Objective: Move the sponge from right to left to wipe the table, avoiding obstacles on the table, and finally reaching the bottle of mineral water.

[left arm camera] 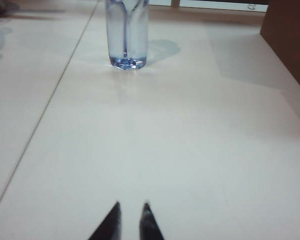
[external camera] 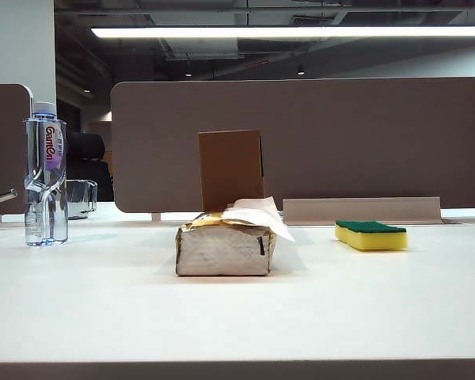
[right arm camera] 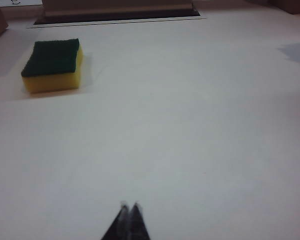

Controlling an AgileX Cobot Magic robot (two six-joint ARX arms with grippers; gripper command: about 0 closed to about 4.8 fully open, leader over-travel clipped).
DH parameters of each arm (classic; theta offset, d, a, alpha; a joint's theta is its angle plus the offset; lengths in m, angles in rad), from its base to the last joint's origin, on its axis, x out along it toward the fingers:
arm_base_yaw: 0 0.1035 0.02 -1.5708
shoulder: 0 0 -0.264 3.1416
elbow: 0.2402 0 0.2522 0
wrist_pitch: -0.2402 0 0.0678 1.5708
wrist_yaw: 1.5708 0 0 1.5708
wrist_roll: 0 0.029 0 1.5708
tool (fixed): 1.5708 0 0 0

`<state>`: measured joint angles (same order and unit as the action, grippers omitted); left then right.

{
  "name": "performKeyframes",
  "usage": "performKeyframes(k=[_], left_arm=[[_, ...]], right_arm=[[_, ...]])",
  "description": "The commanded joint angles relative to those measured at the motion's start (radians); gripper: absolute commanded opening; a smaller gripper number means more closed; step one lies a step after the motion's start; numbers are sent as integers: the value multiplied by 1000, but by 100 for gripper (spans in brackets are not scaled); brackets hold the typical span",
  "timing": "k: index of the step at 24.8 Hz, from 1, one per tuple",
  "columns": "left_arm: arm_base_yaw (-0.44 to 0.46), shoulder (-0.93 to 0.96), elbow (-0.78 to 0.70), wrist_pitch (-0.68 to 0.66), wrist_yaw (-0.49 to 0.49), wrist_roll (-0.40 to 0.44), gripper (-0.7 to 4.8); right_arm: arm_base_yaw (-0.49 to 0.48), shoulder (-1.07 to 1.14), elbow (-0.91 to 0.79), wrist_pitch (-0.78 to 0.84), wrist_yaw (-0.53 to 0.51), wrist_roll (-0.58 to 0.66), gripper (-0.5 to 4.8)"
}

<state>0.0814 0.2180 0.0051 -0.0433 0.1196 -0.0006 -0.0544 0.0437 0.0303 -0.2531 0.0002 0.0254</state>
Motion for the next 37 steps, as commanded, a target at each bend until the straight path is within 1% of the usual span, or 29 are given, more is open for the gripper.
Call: performKeyframes(k=[1,10,13,14,16,19,20,21,22,23,24,26,28,30,33,35,37], left_arm=[[0,0,3,7,-3,0,52],[0,0,3,7,0,0,52],[0,0,5,7,25,0,52],[0,0,7,13,48,0,52],[0,0,8,54,81,1,52],[0,0,39,67,87,0,55],[0,0,60,67,108,0,88],[0,0,71,67,131,0,100],[0,0,92,66,188,0,104],[0,0,111,66,242,-1,120],[0,0,120,62,258,-1,142],[-8,0,148,41,269,-29,269],[-24,0,174,21,266,-42,362],[-34,0,195,3,271,-47,374],[-37,0,215,-5,314,-92,377],[-37,0,246,-22,361,-113,378],[-37,0,271,-49,379,-113,379]], right_arm=[[0,0,2,2,-2,0,-1],[0,0,2,2,-2,0,-1],[0,0,2,2,-2,0,-1],[0,0,2,2,-3,0,-1],[0,0,2,2,-3,0,-1],[0,0,5,2,-3,0,-1],[0,0,5,1,-3,0,-1],[0,0,6,1,-8,0,-1],[0,0,10,2,-40,1,-1],[2,0,21,3,-81,1,-2],[2,0,27,3,-91,2,-2],[8,0,52,5,-92,33,-1],[8,0,81,15,-92,51,-1],[7,0,121,18,-92,53,-1],[7,1,188,8,-92,53,-1],[7,2,271,-68,-85,54,-1],[7,4,320,-125,-85,54,-1]])
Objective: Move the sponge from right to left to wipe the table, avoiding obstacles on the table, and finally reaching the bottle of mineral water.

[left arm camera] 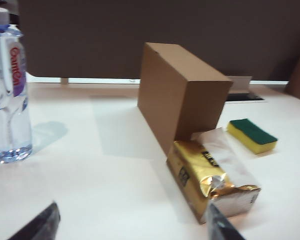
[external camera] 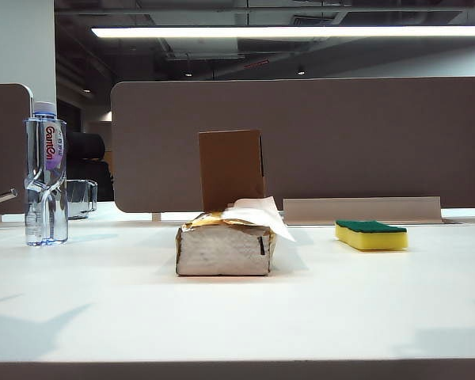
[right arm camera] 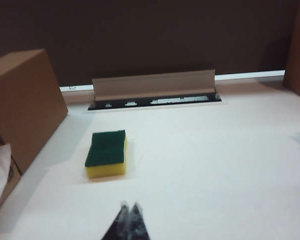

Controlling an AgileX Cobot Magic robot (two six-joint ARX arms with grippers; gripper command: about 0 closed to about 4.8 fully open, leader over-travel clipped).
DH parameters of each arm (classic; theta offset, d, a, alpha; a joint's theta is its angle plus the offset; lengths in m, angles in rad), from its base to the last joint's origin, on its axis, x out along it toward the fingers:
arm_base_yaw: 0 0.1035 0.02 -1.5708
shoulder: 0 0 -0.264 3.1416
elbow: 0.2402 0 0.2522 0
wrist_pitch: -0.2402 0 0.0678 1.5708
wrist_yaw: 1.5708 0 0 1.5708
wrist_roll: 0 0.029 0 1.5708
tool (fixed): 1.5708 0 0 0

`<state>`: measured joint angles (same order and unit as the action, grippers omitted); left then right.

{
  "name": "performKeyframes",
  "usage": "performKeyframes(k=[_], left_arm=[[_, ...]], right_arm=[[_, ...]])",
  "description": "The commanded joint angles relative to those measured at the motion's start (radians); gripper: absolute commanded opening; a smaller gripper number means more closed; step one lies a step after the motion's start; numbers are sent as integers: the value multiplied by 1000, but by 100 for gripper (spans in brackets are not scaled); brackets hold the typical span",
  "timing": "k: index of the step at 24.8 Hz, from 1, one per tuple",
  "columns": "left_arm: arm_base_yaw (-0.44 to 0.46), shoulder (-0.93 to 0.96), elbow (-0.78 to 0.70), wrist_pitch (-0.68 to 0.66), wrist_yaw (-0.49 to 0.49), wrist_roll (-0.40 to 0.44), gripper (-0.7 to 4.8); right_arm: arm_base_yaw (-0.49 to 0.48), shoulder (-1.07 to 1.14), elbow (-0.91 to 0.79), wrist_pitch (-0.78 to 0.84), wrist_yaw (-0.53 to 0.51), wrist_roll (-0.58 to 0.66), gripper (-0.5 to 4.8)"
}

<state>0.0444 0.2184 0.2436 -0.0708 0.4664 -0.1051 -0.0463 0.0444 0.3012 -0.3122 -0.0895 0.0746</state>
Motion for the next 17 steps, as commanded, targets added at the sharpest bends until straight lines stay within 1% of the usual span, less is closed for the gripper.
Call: performKeyframes(k=[1,3,5,6,8,10,12,14,16,17], left_arm=[[0,0,60,-52,33,-8,403],[0,0,100,-88,32,-8,439],[0,0,135,-101,33,-8,447],[0,0,157,-114,36,-8,463],[0,0,182,-137,50,-8,468],[0,0,219,-180,86,-8,468],[0,1,253,-225,126,-9,468],[0,1,287,-251,163,-38,468],[0,1,301,-250,182,-53,468],[0,2,313,-250,187,-53,468]], right_arm=[[-1,9,87,-111,5,5,-1],[-1,27,152,-181,5,11,-1],[-2,63,217,-234,5,36,-1],[-1,93,256,-254,0,39,-1],[-1,130,301,-274,-5,39,-1],[-1,189,367,-298,-21,48,0],[-1,257,444,-320,-26,106,1],[-2,348,538,-352,-70,117,27],[-2,404,586,-371,-111,117,56],[-2,463,633,-394,-150,117,93]])
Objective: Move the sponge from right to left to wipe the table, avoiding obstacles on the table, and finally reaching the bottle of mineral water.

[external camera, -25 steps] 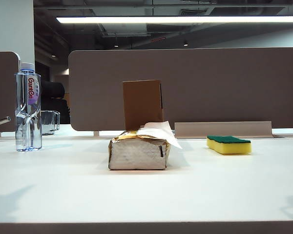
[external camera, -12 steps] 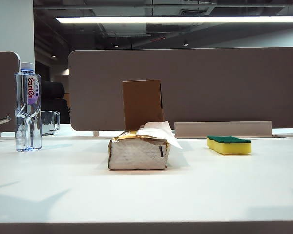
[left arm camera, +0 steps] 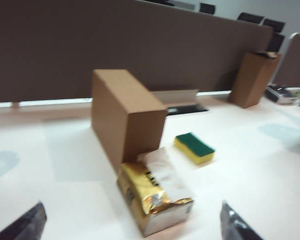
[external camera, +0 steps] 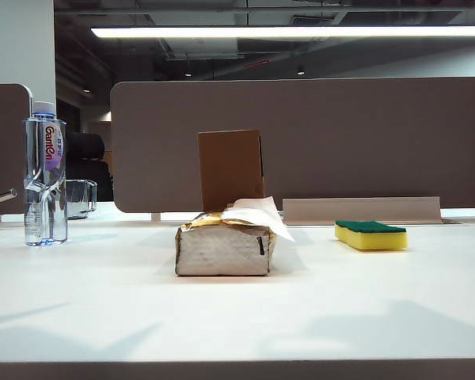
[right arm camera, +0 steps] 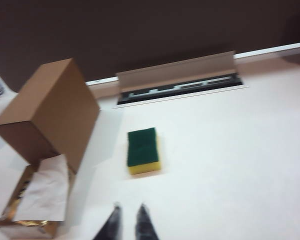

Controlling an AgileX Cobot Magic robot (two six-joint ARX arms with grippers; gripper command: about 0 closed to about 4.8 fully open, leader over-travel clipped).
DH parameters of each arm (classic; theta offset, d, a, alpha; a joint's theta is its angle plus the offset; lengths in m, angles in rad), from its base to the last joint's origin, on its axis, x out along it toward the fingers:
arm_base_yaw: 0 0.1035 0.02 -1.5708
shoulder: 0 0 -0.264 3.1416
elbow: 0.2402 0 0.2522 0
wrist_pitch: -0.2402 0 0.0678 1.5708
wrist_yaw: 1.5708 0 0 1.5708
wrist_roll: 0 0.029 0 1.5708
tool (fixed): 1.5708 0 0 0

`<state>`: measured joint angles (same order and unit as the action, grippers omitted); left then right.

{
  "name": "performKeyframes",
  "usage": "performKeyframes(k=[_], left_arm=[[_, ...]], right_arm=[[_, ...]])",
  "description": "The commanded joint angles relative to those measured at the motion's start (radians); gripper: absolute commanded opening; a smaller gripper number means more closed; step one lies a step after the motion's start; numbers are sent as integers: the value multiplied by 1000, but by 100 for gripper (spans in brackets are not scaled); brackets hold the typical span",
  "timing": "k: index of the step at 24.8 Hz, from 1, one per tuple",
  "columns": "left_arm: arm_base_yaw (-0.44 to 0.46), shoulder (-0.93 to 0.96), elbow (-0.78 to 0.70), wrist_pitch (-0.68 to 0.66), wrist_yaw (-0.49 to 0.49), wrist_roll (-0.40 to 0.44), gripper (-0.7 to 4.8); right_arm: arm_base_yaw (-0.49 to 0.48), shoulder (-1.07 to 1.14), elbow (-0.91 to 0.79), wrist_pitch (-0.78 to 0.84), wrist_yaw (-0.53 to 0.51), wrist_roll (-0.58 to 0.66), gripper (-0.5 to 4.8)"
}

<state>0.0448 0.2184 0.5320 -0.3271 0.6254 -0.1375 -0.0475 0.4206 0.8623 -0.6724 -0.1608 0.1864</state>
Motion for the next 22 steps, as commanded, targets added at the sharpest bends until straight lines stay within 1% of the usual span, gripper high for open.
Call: performKeyframes(k=[1,2,3,6,8,10,12,14,16,21,22], left_arm=[[-1,5,31,7,27,-21,468],[-1,18,45,4,32,-21,468],[-1,31,55,-2,40,-21,468],[0,78,80,-9,88,-21,467],[-1,117,93,-9,121,-26,467],[0,156,104,-10,146,-33,467],[-1,212,121,-9,171,-35,467],[-1,262,135,-8,223,-35,468],[-1,289,145,-8,255,-33,468],[-1,321,156,-8,277,-27,467],[-1,328,158,-8,277,-27,467]], right_arm=[[0,114,90,-44,-95,5,108],[0,171,123,-60,-130,5,164],[0,199,137,-65,-141,5,203],[0,260,159,-64,-157,5,277],[0,302,167,-65,-163,5,340],[0,340,168,-64,-197,6,403],[0,394,168,-64,-241,6,430],[0,447,171,-63,-280,11,431],[0,487,173,-55,-309,24,431],[0,582,177,-25,-326,27,431],[0,616,177,-2,-346,27,431]])
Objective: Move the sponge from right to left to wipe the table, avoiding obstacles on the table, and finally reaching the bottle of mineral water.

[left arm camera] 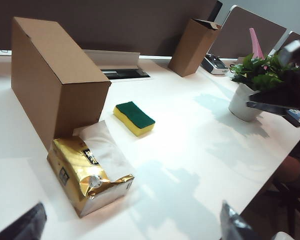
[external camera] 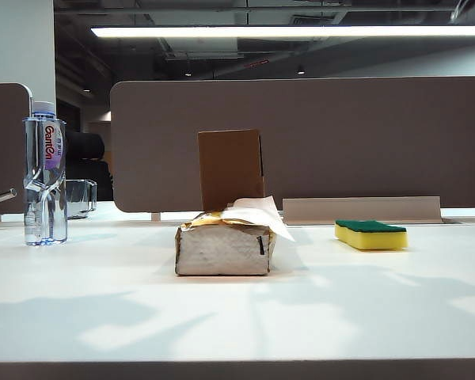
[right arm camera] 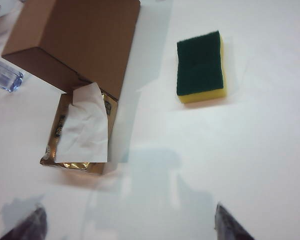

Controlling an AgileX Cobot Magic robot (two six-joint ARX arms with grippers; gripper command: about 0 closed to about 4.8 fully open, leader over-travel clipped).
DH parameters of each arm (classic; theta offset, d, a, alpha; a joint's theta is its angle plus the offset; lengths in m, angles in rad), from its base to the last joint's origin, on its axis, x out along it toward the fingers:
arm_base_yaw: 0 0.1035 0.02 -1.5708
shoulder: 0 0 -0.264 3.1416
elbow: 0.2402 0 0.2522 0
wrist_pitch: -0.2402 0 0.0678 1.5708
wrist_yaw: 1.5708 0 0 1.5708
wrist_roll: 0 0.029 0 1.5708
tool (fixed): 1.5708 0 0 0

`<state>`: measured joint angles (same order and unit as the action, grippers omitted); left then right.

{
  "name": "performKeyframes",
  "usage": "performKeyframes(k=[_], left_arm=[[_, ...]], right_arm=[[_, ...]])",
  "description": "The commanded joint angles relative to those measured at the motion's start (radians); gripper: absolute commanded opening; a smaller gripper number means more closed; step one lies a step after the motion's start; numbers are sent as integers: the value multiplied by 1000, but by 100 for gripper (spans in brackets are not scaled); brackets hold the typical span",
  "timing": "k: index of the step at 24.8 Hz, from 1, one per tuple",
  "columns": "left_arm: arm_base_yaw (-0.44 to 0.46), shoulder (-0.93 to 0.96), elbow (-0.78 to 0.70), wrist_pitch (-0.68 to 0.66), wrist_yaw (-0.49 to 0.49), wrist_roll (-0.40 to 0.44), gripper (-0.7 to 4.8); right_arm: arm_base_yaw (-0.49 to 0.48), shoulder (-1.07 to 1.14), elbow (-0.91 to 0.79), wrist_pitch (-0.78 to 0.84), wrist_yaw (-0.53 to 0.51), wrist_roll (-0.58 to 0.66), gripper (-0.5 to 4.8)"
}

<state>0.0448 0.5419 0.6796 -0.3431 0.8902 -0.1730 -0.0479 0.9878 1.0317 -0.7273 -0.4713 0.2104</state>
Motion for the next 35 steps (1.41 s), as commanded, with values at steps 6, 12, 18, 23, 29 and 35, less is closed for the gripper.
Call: performKeyframes(k=[6,12,18,23,29,35], left_arm=[[-1,8,13,8,16,27,467],[-1,8,18,8,39,27,467],[-1,8,18,8,39,27,467],[-1,8,18,10,69,37,467],[-1,8,18,9,68,43,467],[-1,8,18,8,67,42,467]], right_arm=[[0,200,9,164,-49,7,431],[0,315,59,179,-60,6,431],[0,483,209,180,-59,3,431],[0,575,272,186,-58,2,431],[13,731,364,186,-58,1,431],[34,814,391,194,-51,-3,431]])
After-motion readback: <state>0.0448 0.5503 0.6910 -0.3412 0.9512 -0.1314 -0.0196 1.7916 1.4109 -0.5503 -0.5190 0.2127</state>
